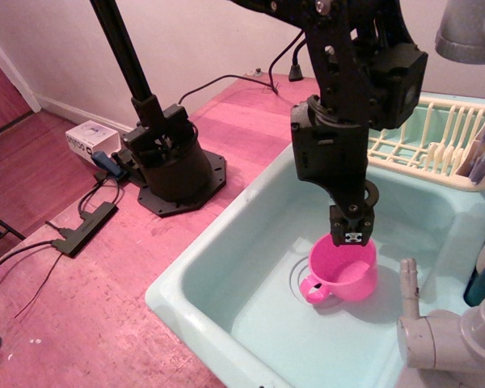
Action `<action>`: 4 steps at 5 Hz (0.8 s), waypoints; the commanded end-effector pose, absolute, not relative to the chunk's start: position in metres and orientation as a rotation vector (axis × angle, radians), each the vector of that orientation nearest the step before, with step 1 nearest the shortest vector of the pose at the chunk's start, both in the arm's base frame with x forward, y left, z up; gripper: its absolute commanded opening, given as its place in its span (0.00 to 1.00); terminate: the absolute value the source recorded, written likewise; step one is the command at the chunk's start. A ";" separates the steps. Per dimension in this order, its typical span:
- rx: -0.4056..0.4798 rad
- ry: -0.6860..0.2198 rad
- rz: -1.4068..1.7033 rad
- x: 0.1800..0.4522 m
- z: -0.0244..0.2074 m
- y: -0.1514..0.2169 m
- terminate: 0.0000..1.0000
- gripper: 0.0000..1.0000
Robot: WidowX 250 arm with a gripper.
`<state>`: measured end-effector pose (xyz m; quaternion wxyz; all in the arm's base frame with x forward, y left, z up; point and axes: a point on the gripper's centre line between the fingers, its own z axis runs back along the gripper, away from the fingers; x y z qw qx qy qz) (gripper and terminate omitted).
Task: Flip cup upright
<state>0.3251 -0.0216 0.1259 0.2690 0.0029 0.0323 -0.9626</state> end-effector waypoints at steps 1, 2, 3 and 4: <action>0.087 0.060 -2.611 0.328 0.144 -0.023 0.00 1.00; 0.087 0.060 -2.611 0.328 0.144 -0.023 0.00 1.00; 0.087 0.060 -2.611 0.328 0.144 -0.023 0.00 1.00; 0.087 0.060 -2.611 0.328 0.144 -0.023 1.00 1.00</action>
